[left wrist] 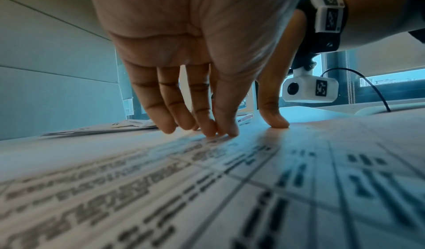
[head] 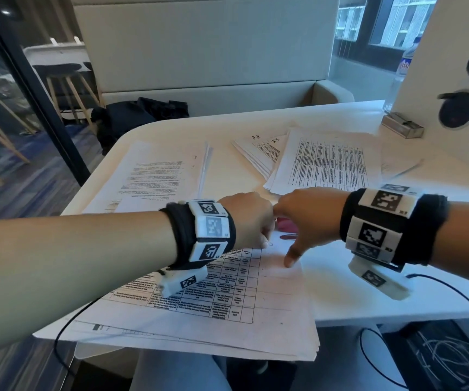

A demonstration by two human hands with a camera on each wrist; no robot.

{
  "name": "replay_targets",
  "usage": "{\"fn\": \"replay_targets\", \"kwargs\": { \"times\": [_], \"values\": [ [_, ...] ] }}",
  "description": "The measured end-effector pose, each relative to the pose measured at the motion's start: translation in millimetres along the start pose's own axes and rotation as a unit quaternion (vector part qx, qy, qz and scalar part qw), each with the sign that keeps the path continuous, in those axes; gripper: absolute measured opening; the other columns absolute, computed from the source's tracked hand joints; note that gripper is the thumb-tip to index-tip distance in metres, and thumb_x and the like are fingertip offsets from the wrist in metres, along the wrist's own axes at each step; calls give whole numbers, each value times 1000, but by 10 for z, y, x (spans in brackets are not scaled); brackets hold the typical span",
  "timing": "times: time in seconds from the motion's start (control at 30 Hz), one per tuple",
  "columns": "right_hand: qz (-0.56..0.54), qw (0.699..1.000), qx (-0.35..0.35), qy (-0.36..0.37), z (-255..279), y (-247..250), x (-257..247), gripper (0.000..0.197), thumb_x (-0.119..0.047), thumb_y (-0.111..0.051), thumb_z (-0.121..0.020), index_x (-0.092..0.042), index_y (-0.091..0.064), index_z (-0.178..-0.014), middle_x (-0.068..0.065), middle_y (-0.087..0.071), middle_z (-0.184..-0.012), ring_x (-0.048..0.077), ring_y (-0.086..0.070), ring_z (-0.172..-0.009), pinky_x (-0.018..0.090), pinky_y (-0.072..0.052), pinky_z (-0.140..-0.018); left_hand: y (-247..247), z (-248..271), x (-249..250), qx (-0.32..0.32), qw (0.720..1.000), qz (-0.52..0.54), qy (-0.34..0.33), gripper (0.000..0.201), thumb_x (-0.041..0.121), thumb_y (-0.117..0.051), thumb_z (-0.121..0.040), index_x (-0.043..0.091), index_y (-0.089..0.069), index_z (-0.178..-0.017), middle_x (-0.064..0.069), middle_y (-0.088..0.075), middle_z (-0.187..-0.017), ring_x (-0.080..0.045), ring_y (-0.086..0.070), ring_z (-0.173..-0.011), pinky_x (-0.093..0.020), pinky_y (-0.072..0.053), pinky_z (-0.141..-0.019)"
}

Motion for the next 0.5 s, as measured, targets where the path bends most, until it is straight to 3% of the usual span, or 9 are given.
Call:
{"fn": "replay_targets", "kwargs": {
  "times": [0.3,0.5],
  "values": [
    [-8,1000,0,-1,-13,-3,12,76,-71,-72,-60,-33,-55,-124,-12,-62,-102,13,-58,-96,32,-49,-87,-43,8,45,6,998,-52,-42,12,33,-61,-89,27,-71,-91,8,-68,-96,-15,-61,-90,-32,-50,-77],
    [9,1000,-13,-13,-3,-54,58,77,-72,-71,-61,-30,-53,-123,-11,-62,-107,15,-58,-99,33,-49,-85,-114,9,32,9,996,-70,-55,11,23,-52,-88,22,-63,-87,4,-65,-93,-18,-61,-83,-29,-47,-68]
  ]
}}
Point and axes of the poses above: each hand's wrist, its own z-axis away from the middle knuckle, its own y-axis out of the back of the hand, x = y × z, the point moved 10 cm from there along -z, towards the middle knuckle
